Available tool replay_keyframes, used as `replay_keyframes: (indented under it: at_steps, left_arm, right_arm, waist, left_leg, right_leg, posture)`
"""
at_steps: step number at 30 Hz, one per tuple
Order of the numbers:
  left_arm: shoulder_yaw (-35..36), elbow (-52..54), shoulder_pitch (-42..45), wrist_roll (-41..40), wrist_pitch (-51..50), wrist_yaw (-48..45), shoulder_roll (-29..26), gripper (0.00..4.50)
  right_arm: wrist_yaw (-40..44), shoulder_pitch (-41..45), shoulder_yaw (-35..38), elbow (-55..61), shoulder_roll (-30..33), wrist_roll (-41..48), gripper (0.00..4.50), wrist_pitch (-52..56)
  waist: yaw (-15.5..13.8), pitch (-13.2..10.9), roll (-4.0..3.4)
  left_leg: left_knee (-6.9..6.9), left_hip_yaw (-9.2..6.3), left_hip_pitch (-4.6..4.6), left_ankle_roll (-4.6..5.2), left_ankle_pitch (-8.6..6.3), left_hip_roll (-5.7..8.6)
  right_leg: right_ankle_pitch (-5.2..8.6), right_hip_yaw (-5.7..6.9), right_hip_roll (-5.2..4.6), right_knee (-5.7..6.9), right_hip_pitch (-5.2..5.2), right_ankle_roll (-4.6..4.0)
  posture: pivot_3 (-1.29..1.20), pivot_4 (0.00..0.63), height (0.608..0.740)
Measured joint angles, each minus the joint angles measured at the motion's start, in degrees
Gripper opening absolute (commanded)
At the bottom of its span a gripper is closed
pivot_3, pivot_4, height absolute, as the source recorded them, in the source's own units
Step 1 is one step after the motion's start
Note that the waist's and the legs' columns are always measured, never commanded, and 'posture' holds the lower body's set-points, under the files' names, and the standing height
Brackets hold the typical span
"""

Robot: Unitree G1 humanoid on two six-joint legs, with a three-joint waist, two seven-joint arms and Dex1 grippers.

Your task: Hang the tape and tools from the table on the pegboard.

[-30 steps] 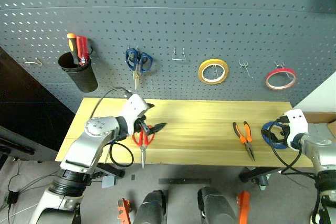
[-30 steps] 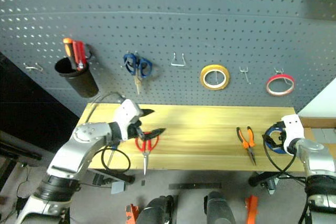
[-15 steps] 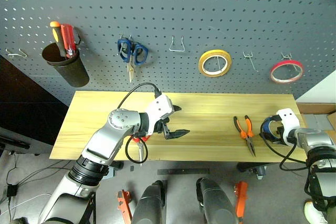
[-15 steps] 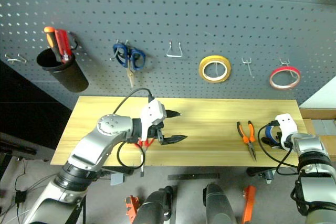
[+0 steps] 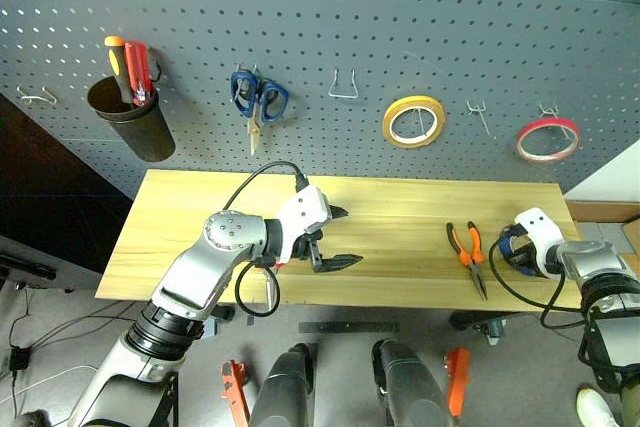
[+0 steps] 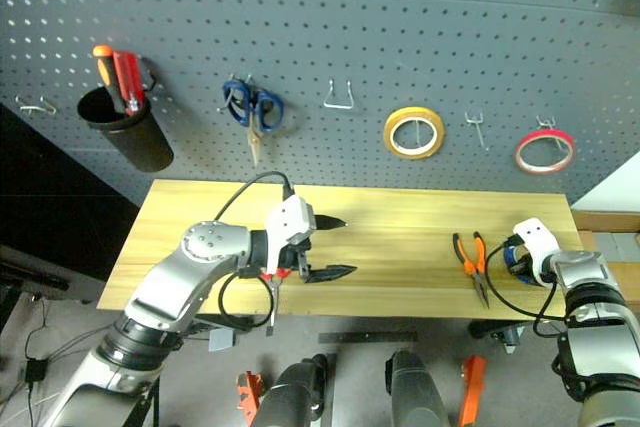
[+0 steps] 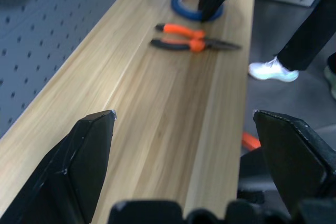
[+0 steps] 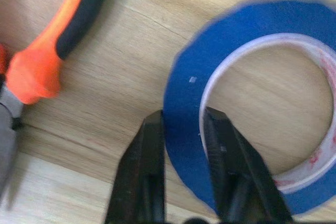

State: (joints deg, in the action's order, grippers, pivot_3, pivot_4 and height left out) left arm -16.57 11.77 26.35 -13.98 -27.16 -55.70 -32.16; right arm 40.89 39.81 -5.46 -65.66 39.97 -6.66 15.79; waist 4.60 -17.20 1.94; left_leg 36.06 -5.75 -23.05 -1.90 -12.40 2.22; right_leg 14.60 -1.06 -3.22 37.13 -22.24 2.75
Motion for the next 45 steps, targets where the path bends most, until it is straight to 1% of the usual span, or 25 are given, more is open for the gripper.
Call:
replay_keyframes:
  at_steps: [3,6,9,11,13,15,17,20,21,23,25,26,28,30,32,36,40,42,43,44,45]
  left_arm:
    - [0.4,0.3,-0.2,-1.8,-0.3,-0.6,0.3,4.5]
    - [1.4,1.8,-0.7,-4.2,-0.4,-1.7,0.5,4.5]
    - [3.4,2.6,-2.0,-6.7,-0.4,-2.7,0.4,4.5]
    - [4.1,2.7,-2.0,-7.4,0.0,-2.8,0.4,4.5]
    - [4.8,2.5,-2.0,-7.4,0.8,-2.7,0.4,4.5]
    - [4.9,1.9,-1.5,-7.3,2.3,-2.7,0.6,4.5]
    - [5.4,1.4,-1.4,-7.2,3.9,-2.7,0.6,4.5]
    - [5.9,0.1,-1.3,-6.9,6.8,-2.7,0.6,4.5]
    - [6.0,-0.5,-1.3,-6.8,7.6,-2.8,0.7,4.5]
    - [6.2,-1.6,-0.8,-6.8,8.8,-3.6,0.8,4.5]
    - [6.4,-2.1,0.0,-7.1,9.2,-4.0,1.0,4.5]
    - [6.7,-2.8,0.8,-7.4,9.4,-4.1,1.3,4.5]
    - [7.1,-3.3,2.3,-7.6,9.7,-4.3,2.0,4.5]
    - [7.2,-3.4,3.0,-7.6,10.3,-4.8,2.4,4.5]
    - [7.1,-4.1,3.2,-7.5,10.5,-5.0,2.7,4.5]
    - [6.9,-5.3,3.7,-6.9,11.3,-5.0,3.4,4.5]
    - [6.9,-5.5,3.8,-6.1,11.8,-4.8,3.9,4.5]
    - [6.9,-5.6,3.8,-6.0,12.2,-4.8,4.2,4.5]
    - [6.9,-5.6,3.8,-6.0,12.4,-4.8,4.3,4.5]
    - [6.9,-5.6,3.8,-6.0,12.5,-4.8,4.5,4.5]
    - [6.9,-5.6,3.9,-6.0,12.5,-4.8,4.5,4.5]
  right_arm:
    - [-0.6,-1.2,-0.1,1.6,0.4,-0.1,0.39,-1.2]
    - [-0.3,-4.9,-0.1,6.8,1.7,-0.1,0.39,-1.7]
    - [1.3,-15.4,1.0,23.1,5.9,0.6,0.39,0.0]
    - [1.5,-23.0,4.2,36.9,8.9,1.4,0.39,3.7]
    - [1.2,-29.5,8.2,51.6,10.6,2.1,0.39,8.0]
    - [-0.1,-35.4,12.8,66.6,10.8,2.7,0.39,13.8]
    - [-2.2,-39.7,15.4,80.2,8.7,2.6,0.39,18.5]
    - [-6.8,-42.7,13.3,96.6,5.0,-0.4,0.39,22.6]
    - [-8.2,-42.5,11.9,99.8,4.0,-1.7,0.39,23.5]
    - [-11.2,-39.4,7.1,104.7,1.9,-5.0,0.39,25.1]
    - [-12.7,-35.6,3.9,105.8,1.2,-6.8,0.39,25.2]
    - [-13.4,-32.0,2.6,104.9,0.7,-7.8,0.39,25.0]
    - [-14.7,-25.5,1.9,101.7,-0.1,-8.6,0.39,23.7]
    - [-15.4,-21.1,1.7,96.9,-1.0,-8.8,0.39,21.8]
    - [-16.1,-19.3,1.5,92.1,-1.9,-8.8,0.39,19.9]
    - [-16.8,-15.3,0.2,79.6,-3.4,-8.8,0.39,13.9]
    - [-17.3,-14.1,-0.6,73.7,-4.6,-8.9,0.39,9.3]
    - [-17.4,-14.2,-0.7,72.7,-5.5,-8.8,1.1,8.4]
    - [-17.5,-14.6,-0.7,72.8,-6.1,-8.8,1.36,8.2]
    - [-17.7,-15.5,-0.5,73.3,-6.7,-8.7,1.65,8.2]
    - [-17.8,-17.3,-0.3,74.5,-7.3,-8.3,2.04,8.4]
  waist:
    - [0.0,0.1,0.06]
    - [-0.1,0.1,0.03]
    - [-0.2,0.1,-0.31]
    - [0.0,0.3,-0.59]
    - [0.2,0.3,-0.64]
    - [0.5,0.3,-0.67]
    - [0.6,0.3,-0.68]
    - [0.7,0.3,-0.69]
    - [0.7,0.3,-0.69]
    - [0.9,0.3,-0.69]
    - [0.9,0.3,-0.69]
    - [1.0,0.3,-0.69]
    - [1.1,0.3,-0.66]
    - [1.0,0.4,-0.59]
    - [0.8,0.4,-0.59]
    - [0.8,0.4,-0.59]
    - [0.7,0.4,-0.59]
    - [0.6,0.4,-0.59]
    - [0.6,0.4,-0.59]
    - [0.5,0.4,-0.59]
    - [0.5,0.4,-0.61]
  left_leg:
    - [0.02,0.0,0.0,-0.01,0.01,0.0]
    - [0.01,0.0,-0.01,-0.02,0.01,0.02]
    - [0.0,0.0,-0.26,-0.04,-0.01,0.04]
    - [0.13,0.03,-0.79,-0.05,0.0,0.04]
    - [0.23,0.08,-0.92,-0.07,0.01,0.04]
    - [0.26,0.11,-0.83,-0.09,0.02,-0.02]
    - [0.28,0.06,-0.79,-0.14,0.04,-0.1]
    - [0.38,0.06,-0.78,-0.26,0.16,-0.09]
    - [0.5,0.06,-0.79,-0.24,0.17,-0.09]
    - [0.81,0.11,-0.87,-0.21,0.19,-0.1]
    - [0.89,0.15,-0.88,-0.09,0.26,-0.04]
    - [0.91,0.19,-0.88,-0.01,0.31,-0.02]
    - [0.91,0.22,-0.88,0.03,0.34,0.0]
    - [0.84,0.17,-0.89,0.03,0.34,-0.01]
    - [0.79,0.12,-0.92,0.03,0.33,0.01]
    - [0.77,0.18,-1.15,0.04,0.33,0.04]
    - [0.79,0.15,-1.24,0.04,0.33,0.03]
    - [0.84,0.16,-1.24,0.04,0.33,0.03]
    - [0.86,0.15,-1.24,0.04,0.33,0.03]
    - [0.87,0.13,-1.24,0.04,0.33,0.03]
    - [0.87,0.11,-1.24,0.03,0.33,0.03]
  right_leg:
    - [-0.02,0.0,0.0,0.0,0.0,0.03]
    - [-0.03,-0.01,-0.02,0.0,-0.03,0.04]
    - [-0.03,0.0,-0.06,0.06,-0.3,0.05]
    - [-0.07,-0.04,-0.07,0.21,-0.89,0.12]
    - [-0.02,-0.11,-0.07,0.55,-1.12,0.19]
    - [-0.01,-0.13,-0.02,0.71,-1.13,0.21]
    - [0.12,-0.11,0.07,0.78,-1.13,0.42]
    - [0.13,-0.12,0.09,0.84,-1.12,0.45]
    - [0.08,-0.11,0.08,0.84,-1.1,0.47]
    - [-0.06,-0.12,0.08,0.85,-1.09,0.5]
    - [-0.17,-0.16,0.03,0.82,-1.05,0.6]
    - [-0.27,-0.2,0.01,0.78,-1.05,0.61]
    - [-0.33,-0.22,-0.01,0.76,-1.04,0.58]
    - [-0.35,-0.17,0.0,0.75,-1.04,0.51]
    - [-0.5,-0.14,0.0,0.76,-1.05,0.28]
    - [-0.52,-0.2,-0.02,0.78,-1.29,0.25]
    - [-0.52,-0.17,-0.01,0.82,-1.38,0.24]
    - [-0.52,-0.19,-0.01,0.85,-1.38,0.24]
    - [-0.52,-0.18,-0.01,0.86,-1.37,0.24]
    - [-0.52,-0.17,0.0,0.87,-1.37,0.24]
    - [-0.52,-0.16,0.0,0.89,-1.37,0.24]
  posture:
    - [-0.12,0.248,0.74]
    - [-0.14,0.244,0.74]
    - [-0.16,0.243,0.74]
    - [-0.17,0.243,0.74]
    - [-0.19,0.246,0.74]
    - [-0.2,0.247,0.74]
    - [-0.22,0.248,0.74]
    - [-0.24,0.247,0.74]
    - [-0.24,0.246,0.74]
    - [-0.23,0.243,0.74]
    - [-0.23,0.241,0.74]
    - [-0.22,0.238,0.74]
    - [-0.22,0.235,0.74]
    - [-0.21,0.232,0.74]
    - [-0.2,0.227,0.74]
    - [-0.18,0.225,0.74]
    - [-0.18,0.225,0.74]
    - [-0.17,0.225,0.74]
    - [-0.17,0.225,0.74]
    - [-0.17,0.224,0.74]
    - [-0.17,0.224,0.74]
